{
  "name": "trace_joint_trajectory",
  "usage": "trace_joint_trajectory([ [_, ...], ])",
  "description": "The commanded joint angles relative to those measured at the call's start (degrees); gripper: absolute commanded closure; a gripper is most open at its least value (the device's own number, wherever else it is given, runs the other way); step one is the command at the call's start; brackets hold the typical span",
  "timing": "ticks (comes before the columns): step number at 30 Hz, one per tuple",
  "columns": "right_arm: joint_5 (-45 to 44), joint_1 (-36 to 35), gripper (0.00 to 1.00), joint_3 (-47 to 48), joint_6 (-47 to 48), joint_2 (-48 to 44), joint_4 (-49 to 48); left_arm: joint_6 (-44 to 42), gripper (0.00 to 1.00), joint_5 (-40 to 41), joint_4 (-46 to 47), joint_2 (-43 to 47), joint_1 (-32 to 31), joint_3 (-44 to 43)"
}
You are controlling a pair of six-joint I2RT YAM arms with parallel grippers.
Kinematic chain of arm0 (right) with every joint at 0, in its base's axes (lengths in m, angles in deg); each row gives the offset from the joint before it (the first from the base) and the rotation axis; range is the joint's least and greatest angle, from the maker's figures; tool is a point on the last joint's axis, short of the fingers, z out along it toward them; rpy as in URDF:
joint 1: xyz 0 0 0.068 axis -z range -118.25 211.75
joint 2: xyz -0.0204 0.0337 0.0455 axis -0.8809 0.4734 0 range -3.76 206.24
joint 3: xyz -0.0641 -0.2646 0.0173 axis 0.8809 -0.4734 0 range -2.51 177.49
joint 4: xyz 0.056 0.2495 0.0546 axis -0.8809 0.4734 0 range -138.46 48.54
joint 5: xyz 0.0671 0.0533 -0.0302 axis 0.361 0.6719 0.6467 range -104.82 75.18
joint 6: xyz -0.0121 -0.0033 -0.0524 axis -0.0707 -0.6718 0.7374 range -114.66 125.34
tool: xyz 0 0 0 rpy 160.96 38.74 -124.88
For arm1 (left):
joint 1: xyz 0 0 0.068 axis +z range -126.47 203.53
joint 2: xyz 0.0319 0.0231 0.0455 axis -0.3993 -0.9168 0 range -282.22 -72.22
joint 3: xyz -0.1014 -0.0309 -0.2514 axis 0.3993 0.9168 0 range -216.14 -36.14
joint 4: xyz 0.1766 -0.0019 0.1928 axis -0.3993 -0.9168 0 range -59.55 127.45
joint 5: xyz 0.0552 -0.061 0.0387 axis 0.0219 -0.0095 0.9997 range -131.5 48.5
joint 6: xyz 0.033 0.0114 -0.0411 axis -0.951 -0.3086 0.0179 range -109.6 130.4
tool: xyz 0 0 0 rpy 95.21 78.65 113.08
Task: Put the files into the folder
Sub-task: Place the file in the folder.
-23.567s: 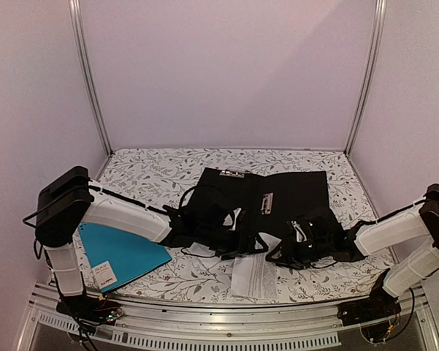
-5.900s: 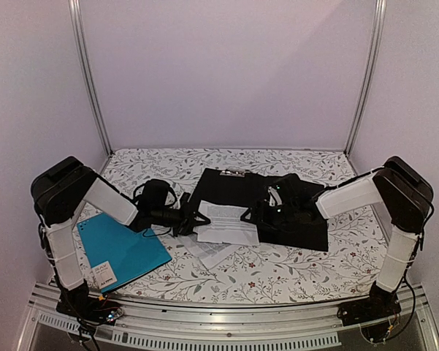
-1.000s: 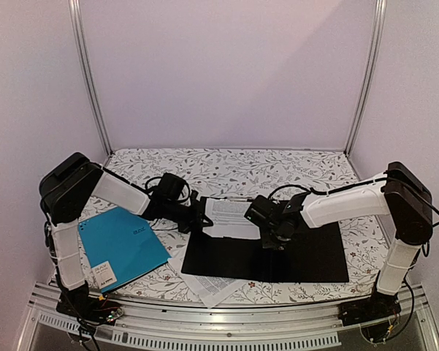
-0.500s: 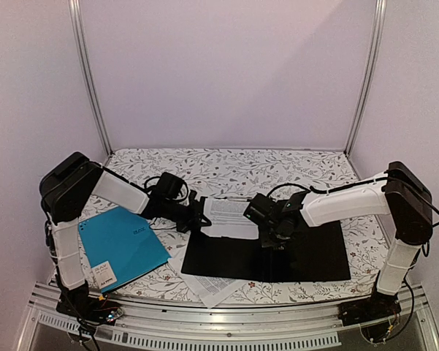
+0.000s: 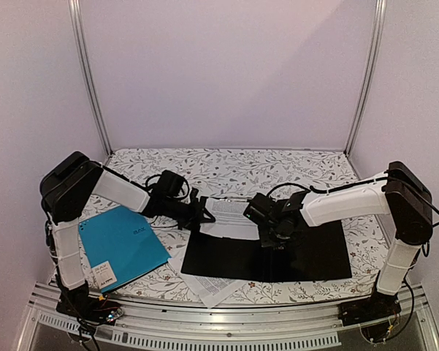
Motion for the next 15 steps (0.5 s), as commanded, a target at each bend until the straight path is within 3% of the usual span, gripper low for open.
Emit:
trace_joint_trajectory([
  [1, -0.43, -0.25, 0.61, 1.09, 0.46, -2.32, 0.91, -1.02, 0.67, 1.33, -3.22, 0.68, 0.37, -0.51],
  [10, -0.50, -0.32, 0.53, 2.31, 3.64, -5.12, -0.35, -3.83, 0.41, 4.38, -8.37, 4.59, 0.68, -0.92],
  [15, 2.77, -0.29, 0.41, 3.56, 11.52, -5.45, -4.11, -8.45, 0.26, 7.09, -14.70, 6.87, 0.85, -2.89],
])
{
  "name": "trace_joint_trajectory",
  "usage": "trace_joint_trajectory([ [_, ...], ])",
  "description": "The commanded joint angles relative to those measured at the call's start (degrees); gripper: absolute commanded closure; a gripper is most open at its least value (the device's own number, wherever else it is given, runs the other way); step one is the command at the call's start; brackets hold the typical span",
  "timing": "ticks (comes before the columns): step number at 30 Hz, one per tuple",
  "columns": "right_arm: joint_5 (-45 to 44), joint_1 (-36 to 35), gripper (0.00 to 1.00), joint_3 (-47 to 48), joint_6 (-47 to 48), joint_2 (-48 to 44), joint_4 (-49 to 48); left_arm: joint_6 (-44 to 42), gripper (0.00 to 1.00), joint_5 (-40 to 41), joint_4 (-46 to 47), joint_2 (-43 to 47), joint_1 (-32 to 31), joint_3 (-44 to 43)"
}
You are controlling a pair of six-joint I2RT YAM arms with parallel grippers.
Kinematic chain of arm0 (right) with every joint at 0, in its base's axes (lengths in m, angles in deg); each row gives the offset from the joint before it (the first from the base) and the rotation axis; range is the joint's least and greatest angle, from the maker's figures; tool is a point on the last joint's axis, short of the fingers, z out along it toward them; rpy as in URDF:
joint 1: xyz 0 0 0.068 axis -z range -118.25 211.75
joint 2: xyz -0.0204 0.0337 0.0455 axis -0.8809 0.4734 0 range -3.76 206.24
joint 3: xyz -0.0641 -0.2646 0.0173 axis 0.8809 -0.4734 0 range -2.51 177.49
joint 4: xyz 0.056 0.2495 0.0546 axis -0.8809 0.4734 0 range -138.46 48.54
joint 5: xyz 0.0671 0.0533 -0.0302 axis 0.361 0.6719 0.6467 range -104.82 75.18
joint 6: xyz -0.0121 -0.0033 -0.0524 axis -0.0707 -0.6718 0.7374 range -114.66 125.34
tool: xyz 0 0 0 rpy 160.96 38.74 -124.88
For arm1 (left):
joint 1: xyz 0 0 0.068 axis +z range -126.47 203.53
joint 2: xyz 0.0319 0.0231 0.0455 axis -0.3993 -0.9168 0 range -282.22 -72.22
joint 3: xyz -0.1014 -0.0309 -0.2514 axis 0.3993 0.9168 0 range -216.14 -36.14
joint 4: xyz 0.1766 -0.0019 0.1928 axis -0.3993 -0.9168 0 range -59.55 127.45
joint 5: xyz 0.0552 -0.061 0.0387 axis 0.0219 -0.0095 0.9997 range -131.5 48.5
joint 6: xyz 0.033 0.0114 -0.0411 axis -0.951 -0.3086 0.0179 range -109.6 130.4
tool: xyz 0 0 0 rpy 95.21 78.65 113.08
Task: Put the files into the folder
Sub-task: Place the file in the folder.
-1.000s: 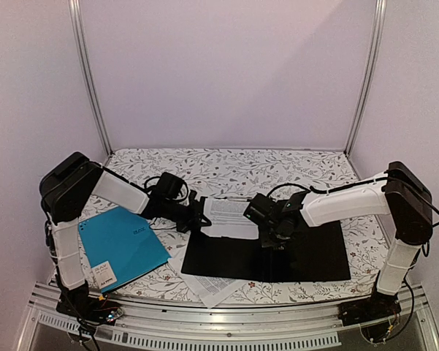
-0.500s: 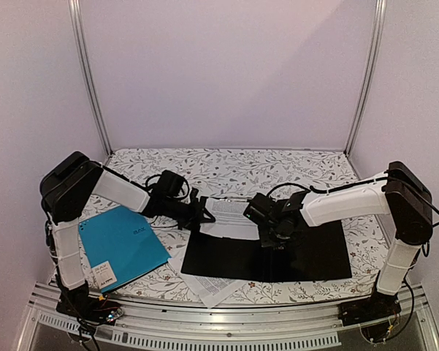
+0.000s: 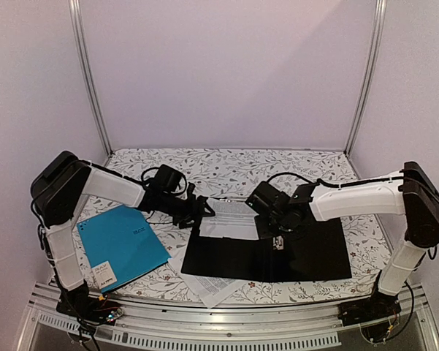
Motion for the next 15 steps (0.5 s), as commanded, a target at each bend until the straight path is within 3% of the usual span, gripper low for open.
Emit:
trace_joint_trajectory([
  [1, 3.06, -0.31, 0.38, 2.95, 8.91, -0.79, -3.47, -6.03, 0.24, 4.14, -9.77, 3.18, 0.70, -2.43],
  [9, 12.56, -0.26, 0.13, 13.58, 29.75, 9.55, -1.43, -14.18, 0.11, 17.59, -17.15, 16.62, 0.77, 0.48],
  [15, 15.59, -0.30, 0.13, 16.41, 35.15, 14.01, 0.32, -15.94, 0.09, 22.39, -19.47, 22.88, 0.88, 2.12],
])
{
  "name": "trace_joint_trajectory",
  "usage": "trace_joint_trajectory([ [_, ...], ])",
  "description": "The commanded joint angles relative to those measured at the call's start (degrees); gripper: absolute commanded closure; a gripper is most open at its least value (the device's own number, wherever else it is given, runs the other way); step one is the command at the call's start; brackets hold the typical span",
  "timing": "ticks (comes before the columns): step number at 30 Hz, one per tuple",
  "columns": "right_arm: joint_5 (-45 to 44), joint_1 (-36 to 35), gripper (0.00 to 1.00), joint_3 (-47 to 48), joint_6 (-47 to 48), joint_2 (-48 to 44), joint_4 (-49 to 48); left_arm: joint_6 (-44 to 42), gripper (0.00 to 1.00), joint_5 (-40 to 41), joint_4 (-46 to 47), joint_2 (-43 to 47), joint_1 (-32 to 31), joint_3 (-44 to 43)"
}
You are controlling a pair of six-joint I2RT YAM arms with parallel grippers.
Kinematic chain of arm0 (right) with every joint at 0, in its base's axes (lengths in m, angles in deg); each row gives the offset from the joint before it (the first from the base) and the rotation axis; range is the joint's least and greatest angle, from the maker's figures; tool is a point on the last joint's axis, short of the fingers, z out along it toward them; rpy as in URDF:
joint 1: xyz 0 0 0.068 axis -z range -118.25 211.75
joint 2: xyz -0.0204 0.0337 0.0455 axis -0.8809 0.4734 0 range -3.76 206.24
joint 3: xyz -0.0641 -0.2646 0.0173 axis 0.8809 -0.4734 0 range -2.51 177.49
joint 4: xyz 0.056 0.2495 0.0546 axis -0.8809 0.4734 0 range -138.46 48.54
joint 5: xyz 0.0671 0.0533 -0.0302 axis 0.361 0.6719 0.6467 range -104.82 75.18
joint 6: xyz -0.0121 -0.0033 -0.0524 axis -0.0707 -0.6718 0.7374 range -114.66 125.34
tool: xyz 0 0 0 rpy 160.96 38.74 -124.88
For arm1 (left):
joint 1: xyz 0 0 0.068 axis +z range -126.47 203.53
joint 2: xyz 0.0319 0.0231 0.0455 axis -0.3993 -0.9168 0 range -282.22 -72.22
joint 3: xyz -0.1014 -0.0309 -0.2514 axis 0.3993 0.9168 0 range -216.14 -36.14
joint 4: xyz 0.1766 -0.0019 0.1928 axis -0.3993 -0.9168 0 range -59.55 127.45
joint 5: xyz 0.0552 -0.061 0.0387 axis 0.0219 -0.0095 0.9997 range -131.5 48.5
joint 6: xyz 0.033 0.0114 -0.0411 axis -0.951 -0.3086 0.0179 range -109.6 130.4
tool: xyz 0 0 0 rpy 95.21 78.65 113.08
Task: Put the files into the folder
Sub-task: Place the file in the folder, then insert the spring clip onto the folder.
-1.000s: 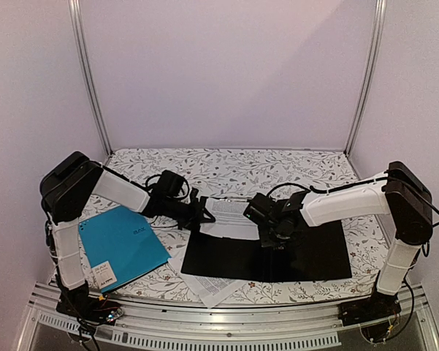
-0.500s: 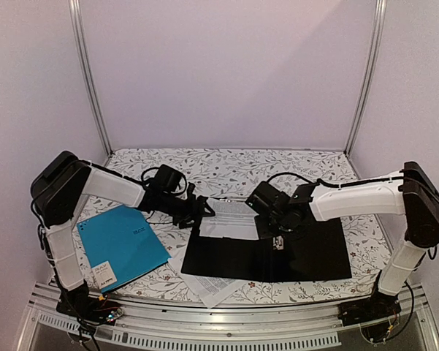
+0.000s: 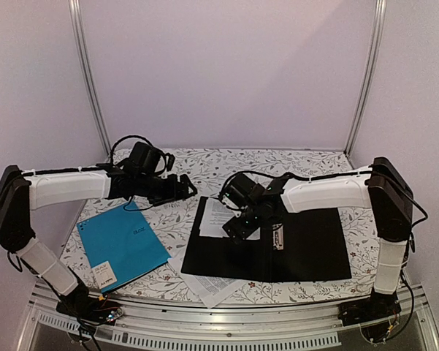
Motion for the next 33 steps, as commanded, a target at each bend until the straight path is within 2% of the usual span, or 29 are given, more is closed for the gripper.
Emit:
trace_joint_trajectory([
  [1, 3.66, -0.22, 0.13, 1.90, 7.31, 2.84, 2.94, -3.24, 0.09, 5.91, -3.61, 3.23, 0.64, 1.89],
  [11, -0.24, -0.16, 0.14, 5.10, 8.49, 8.05, 4.87, -3.52, 0.07, 5.71, -3.68, 3.11, 0.90, 2.61],
  [33, -2.92, 1.92, 0.18, 7.02, 10.90, 9.69, 3.81, -3.44, 0.06, 4.84, -3.81, 2.19, 0.95, 2.98],
])
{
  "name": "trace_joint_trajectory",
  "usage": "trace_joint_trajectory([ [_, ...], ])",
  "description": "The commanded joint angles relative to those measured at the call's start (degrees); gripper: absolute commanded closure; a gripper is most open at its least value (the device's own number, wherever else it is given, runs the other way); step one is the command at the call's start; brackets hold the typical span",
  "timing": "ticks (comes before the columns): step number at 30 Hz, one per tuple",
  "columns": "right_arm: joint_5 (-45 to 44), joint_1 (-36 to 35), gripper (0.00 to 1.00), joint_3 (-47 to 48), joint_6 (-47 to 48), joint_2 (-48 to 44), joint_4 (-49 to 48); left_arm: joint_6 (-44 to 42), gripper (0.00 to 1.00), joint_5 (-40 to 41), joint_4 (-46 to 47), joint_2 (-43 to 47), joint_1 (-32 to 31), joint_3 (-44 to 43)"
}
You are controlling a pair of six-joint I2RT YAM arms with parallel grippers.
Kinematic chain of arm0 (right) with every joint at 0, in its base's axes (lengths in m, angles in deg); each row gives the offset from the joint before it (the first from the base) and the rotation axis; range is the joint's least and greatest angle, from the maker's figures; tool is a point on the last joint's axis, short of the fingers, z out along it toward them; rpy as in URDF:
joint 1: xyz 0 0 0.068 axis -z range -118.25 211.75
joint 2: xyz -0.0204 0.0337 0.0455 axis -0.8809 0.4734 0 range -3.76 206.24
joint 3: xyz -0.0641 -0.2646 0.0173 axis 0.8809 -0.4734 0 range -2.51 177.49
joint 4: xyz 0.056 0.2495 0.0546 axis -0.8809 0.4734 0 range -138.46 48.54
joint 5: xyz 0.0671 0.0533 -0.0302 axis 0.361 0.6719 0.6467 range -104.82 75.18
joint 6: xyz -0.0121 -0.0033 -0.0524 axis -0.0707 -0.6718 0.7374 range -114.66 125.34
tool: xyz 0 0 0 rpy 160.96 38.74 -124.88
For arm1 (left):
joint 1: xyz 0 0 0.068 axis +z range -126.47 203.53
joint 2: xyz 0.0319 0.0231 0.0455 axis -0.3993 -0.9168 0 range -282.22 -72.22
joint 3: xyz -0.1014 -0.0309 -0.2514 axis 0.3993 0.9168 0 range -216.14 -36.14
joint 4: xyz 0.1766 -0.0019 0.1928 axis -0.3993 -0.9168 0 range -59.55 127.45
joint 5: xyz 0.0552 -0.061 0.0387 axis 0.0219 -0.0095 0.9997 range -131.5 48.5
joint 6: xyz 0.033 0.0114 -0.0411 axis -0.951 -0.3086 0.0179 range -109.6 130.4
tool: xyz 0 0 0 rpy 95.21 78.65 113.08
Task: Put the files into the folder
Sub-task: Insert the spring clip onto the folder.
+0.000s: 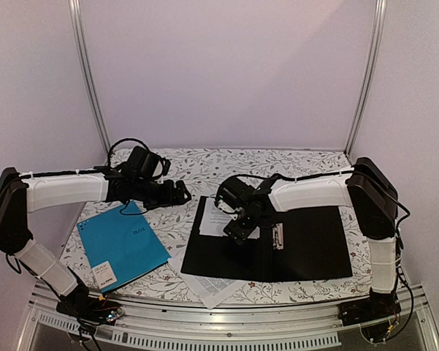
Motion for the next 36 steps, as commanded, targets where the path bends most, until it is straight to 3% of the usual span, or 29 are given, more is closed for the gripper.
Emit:
trace_joint_trajectory([
  [1, -0.86, 0.68, 0.18, 1.83, 1.15, 1.95, 0.21, -0.80, 0.07, -0.32, -0.68, -0.86, 0.81, 0.79],
  [36, -0.77, 2.00, 0.16, 3.43, 0.78, 2.59, 0.82, -0.73, 0.06, -0.58, -0.74, -0.87, 0.84, 1.76],
])
